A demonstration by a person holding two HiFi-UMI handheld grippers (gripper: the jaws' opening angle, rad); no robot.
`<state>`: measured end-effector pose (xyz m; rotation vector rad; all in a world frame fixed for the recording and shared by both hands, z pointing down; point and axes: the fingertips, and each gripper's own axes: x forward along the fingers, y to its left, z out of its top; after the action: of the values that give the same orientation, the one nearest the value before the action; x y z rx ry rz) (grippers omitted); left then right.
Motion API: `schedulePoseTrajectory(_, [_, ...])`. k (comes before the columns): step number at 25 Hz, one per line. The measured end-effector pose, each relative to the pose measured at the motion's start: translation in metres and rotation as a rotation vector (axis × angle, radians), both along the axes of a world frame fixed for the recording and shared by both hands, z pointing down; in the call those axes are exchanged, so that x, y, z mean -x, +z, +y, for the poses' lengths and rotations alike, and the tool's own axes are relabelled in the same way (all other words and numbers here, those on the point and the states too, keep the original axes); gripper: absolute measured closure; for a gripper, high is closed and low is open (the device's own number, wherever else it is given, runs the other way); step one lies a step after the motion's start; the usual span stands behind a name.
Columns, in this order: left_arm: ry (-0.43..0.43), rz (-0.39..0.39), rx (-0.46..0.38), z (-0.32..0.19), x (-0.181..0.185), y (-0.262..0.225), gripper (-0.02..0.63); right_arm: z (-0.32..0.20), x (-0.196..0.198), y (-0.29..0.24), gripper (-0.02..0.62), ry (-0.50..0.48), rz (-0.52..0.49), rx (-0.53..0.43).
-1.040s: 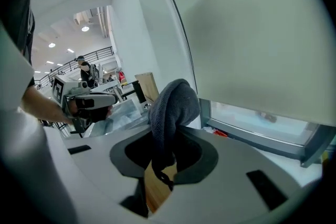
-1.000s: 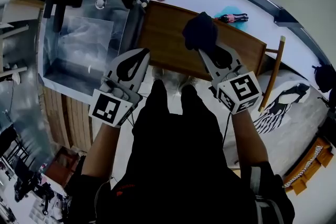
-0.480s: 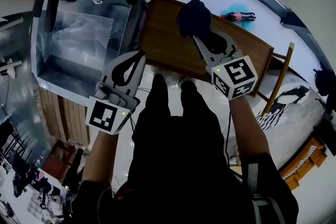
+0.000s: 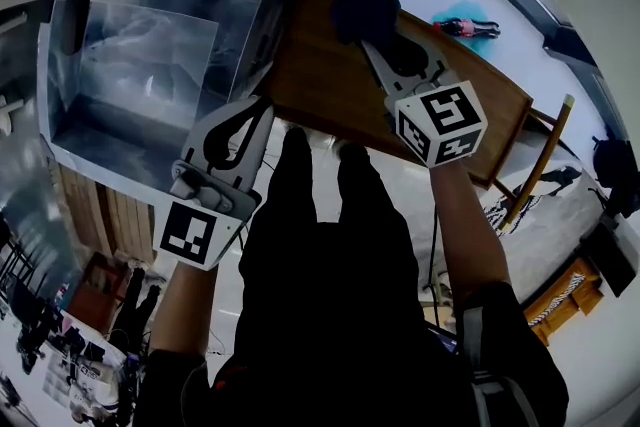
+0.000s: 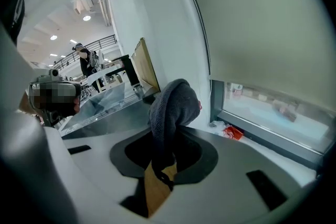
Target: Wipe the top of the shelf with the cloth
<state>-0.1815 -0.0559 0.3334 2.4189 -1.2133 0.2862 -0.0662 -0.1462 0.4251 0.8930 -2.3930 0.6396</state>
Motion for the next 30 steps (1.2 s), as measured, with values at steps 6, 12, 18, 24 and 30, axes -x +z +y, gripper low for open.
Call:
schedulePoseTrajectory(6, [-0.003,0.019,0.020,0.000,0.010,0.014,0.588,-0.011,0.017,0.036,0.518,-0.006,0.031,0.020])
schedulePoseTrajectory(12, [-0.018,0.029,0.045,0.004,0.023,0.027,0.588,-0.021,0.029,0.069,0.518,-0.013,0.067,0.034])
schedulePoseTrajectory(18, [-0.019,0.034,0.058,0.007,0.027,0.034,0.588,-0.031,0.040,0.090,0.518,-0.001,0.080,0.047])
schedulePoseTrajectory(24, [-0.022,0.037,0.064,0.006,0.029,0.039,0.588,-0.038,0.044,0.108,0.518,-0.001,0.104,0.059])
schedulePoseTrajectory(30, [-0.007,0.036,0.076,0.008,0.024,0.044,0.588,-0.040,0.039,0.120,0.518,0.023,0.114,0.074])
